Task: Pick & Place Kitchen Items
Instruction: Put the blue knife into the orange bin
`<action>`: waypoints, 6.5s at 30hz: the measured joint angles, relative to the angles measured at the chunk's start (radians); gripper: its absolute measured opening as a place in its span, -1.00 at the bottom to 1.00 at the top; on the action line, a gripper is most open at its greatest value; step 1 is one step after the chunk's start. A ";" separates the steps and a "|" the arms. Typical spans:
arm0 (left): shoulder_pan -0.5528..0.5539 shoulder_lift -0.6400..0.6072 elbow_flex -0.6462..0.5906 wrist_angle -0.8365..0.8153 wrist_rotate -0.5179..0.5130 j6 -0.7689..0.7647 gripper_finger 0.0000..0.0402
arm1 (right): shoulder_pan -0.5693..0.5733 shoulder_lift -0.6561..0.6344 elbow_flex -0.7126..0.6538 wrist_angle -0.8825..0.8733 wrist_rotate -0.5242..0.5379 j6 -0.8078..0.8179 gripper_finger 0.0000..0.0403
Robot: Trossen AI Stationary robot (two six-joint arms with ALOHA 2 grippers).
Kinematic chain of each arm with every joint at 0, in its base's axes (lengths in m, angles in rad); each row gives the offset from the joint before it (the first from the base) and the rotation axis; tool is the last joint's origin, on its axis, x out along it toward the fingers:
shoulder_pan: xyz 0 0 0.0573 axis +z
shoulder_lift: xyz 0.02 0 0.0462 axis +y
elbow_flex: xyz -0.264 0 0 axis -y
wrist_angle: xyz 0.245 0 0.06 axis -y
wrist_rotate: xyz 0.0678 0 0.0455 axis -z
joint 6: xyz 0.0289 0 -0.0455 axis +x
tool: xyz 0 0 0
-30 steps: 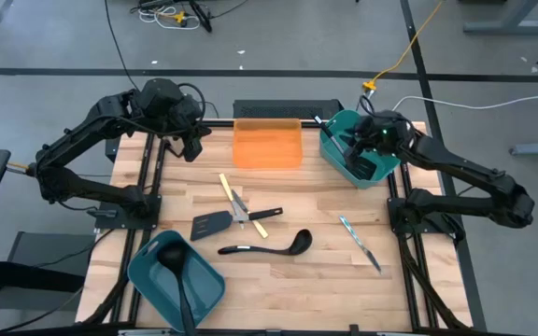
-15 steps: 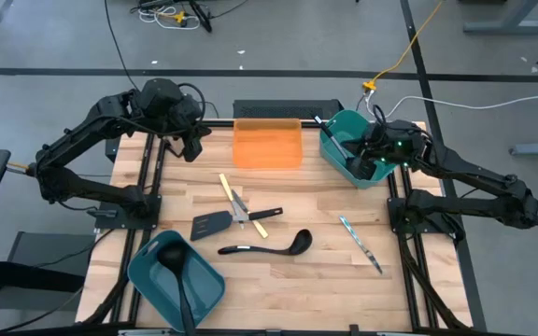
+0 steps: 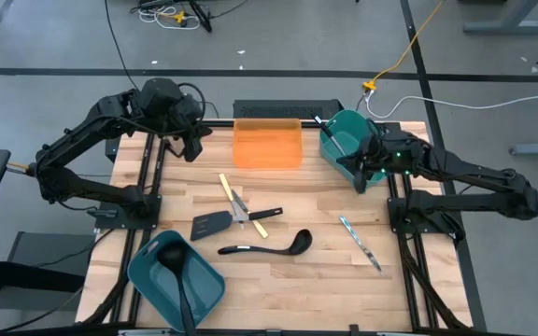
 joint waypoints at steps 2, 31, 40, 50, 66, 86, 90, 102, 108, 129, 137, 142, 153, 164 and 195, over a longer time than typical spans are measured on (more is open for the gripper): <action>0.000 0.000 0.000 0.004 0.001 0.000 -1.00 | 0.034 0.000 0.000 -0.033 -0.001 0.022 -0.98; 0.000 0.000 0.000 0.003 0.021 0.019 -0.99 | 0.427 0.056 0.000 -0.236 -0.004 0.307 -0.99; 0.000 0.000 0.000 0.003 0.021 0.019 -0.99 | 0.511 0.144 0.000 -0.311 -0.004 0.375 -0.99; 0.000 0.000 0.000 0.002 0.022 0.021 -0.99 | 0.558 0.302 0.000 -0.390 -0.029 0.447 -0.99; 0.000 0.000 0.000 0.002 0.027 0.027 -0.99 | 0.564 0.530 0.000 -0.391 -0.048 0.444 -0.96; 0.000 0.000 0.000 0.000 0.029 0.048 -0.99 | 0.564 0.535 0.000 -0.392 -0.056 0.421 -0.83; 0.000 0.000 0.000 0.001 0.029 0.054 -0.97 | 0.564 0.535 0.000 -0.392 -0.055 0.419 -0.83; 0.000 0.000 0.000 0.002 0.019 0.051 -0.87 | 0.564 0.535 0.000 -0.392 -0.075 0.417 -0.83; 0.000 0.000 0.000 0.003 0.018 0.049 -0.89 | 0.564 0.534 0.000 -0.387 -0.081 0.412 -0.83; 0.000 0.000 0.000 0.003 0.018 0.048 -0.89 | 0.564 0.534 0.000 -0.246 -0.018 0.307 -0.97; 0.000 0.000 0.000 0.003 0.018 0.048 -0.89 | 0.564 0.534 -0.001 -0.113 -0.022 0.281 -0.93; 0.000 0.000 0.000 0.003 0.018 0.048 -0.89 | 0.564 0.534 -0.001 -0.077 -0.023 0.239 -0.97; 0.000 0.000 0.000 0.003 0.018 0.048 -0.89 | 0.563 0.534 -0.001 -0.068 0.019 0.112 -0.91; 0.000 0.000 0.000 0.003 0.018 0.048 -0.89 | 0.564 0.534 -0.001 -0.061 0.019 0.076 -0.95; 0.000 0.000 0.000 0.003 0.018 0.048 -0.89 | 0.564 0.534 -0.001 -0.005 0.047 0.129 -0.96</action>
